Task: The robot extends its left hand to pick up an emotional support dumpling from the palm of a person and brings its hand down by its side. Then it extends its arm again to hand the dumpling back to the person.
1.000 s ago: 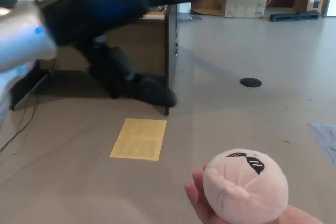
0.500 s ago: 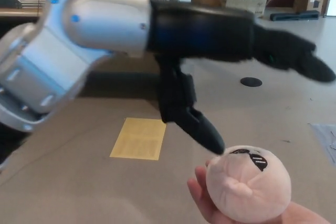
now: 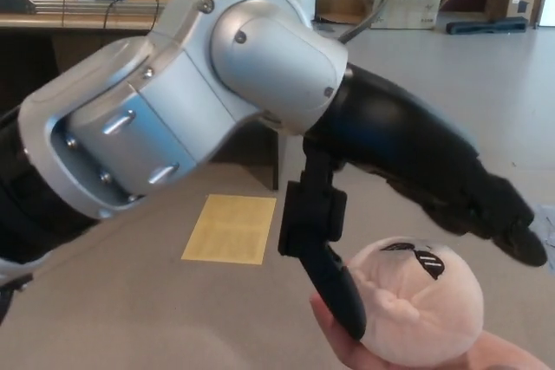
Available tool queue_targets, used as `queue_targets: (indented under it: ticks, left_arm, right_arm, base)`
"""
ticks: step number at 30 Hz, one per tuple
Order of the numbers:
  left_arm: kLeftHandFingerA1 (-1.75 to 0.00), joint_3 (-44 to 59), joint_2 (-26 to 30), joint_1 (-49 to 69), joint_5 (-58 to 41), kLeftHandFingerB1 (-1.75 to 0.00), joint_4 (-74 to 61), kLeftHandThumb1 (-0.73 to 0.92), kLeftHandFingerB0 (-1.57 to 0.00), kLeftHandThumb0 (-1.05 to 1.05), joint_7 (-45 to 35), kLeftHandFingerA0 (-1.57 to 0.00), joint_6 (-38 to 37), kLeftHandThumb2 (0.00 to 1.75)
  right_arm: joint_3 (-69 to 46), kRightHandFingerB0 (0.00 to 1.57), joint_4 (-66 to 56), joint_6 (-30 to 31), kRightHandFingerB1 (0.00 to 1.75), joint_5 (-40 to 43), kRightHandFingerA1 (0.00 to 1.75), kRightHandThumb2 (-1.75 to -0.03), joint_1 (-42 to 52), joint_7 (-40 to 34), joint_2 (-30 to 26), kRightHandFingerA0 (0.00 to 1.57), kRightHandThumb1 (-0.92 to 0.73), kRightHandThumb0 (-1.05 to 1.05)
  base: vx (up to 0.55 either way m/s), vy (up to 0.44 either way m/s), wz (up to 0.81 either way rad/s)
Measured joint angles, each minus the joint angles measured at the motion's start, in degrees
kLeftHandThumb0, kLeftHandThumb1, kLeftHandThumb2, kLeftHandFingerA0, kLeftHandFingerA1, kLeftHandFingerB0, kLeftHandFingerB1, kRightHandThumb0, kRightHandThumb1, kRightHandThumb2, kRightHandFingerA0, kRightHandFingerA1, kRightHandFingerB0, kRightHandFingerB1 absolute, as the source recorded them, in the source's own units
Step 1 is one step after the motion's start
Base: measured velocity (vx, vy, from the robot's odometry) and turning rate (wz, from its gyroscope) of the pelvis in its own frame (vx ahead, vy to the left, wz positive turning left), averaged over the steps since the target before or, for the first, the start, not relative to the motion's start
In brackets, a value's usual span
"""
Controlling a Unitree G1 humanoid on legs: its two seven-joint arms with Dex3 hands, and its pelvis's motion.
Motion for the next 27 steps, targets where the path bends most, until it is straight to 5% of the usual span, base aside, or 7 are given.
queue_targets:
  ticks: [4,12,13,17,19,27]
  left_arm:
    - [-0.15,-0.49,-0.65,0.00,0.71,-0.07,0.03,0.39,0.00,-0.67,-2.04,0.00,2.12,0.87]
    - [-0.16,-0.52,-2.25,0.66,2.67,-0.04,-0.40,0.42,0.00,-0.71,-4.42,0.00,4.53,0.88]
    - [-0.16,-0.34,-2.37,0.96,3.00,-0.02,-0.49,0.44,0.00,-0.75,-4.58,0.00,4.61,0.88]
    - [-0.17,-0.07,-2.65,2.03,4.24,-0.06,-0.68,0.43,0.00,-0.73,-4.74,0.00,4.51,0.87]
    - [-0.18,-0.07,-2.76,2.30,4.99,-0.08,-0.76,0.41,0.00,-0.70,-4.78,0.00,4.30,0.86]
    - [-0.23,-0.09,-4.23,4.37,7.83,-0.16,-1.18,0.35,0.00,-0.66,-4.86,0.00,3.69,0.85]
  right_arm:
    - [0.96,0.59,-0.10,0.34,0.41,-0.75,0.47,-0.59,-0.03,-0.95,-0.39,0.74,-0.63,-0.52]
    - [1.96,0.50,-0.53,0.68,0.38,-1.75,0.46,-0.59,-0.10,-1.99,-0.99,0.70,-0.62,-0.53]
    - [2.11,0.50,-0.54,0.82,0.53,-1.82,0.58,-0.83,-0.19,-2.12,-1.00,0.65,-0.50,-0.55]
    - [2.38,0.56,-0.54,0.99,0.42,-2.04,0.47,-0.59,-0.43,-2.60,-1.02,0.68,-0.64,-0.48]
    - [2.53,0.63,-0.52,0.97,0.44,-2.21,0.51,-0.59,-0.47,-2.86,-1.04,0.79,-0.64,-0.44]
    - [2.93,0.56,-0.11,0.34,0.40,-2.60,0.43,-0.60,-0.73,-2.93,-1.29,0.63,-0.65,-0.46]
  base:
    - [0.00,0.000,0.00]
    - [0.00,0.000,0.00]
    - [0.00,0.000,0.00]
    - [0.00,0.000,0.00]
    - [0.00,0.000,0.00]
    - [0.00,0.000,0.00]
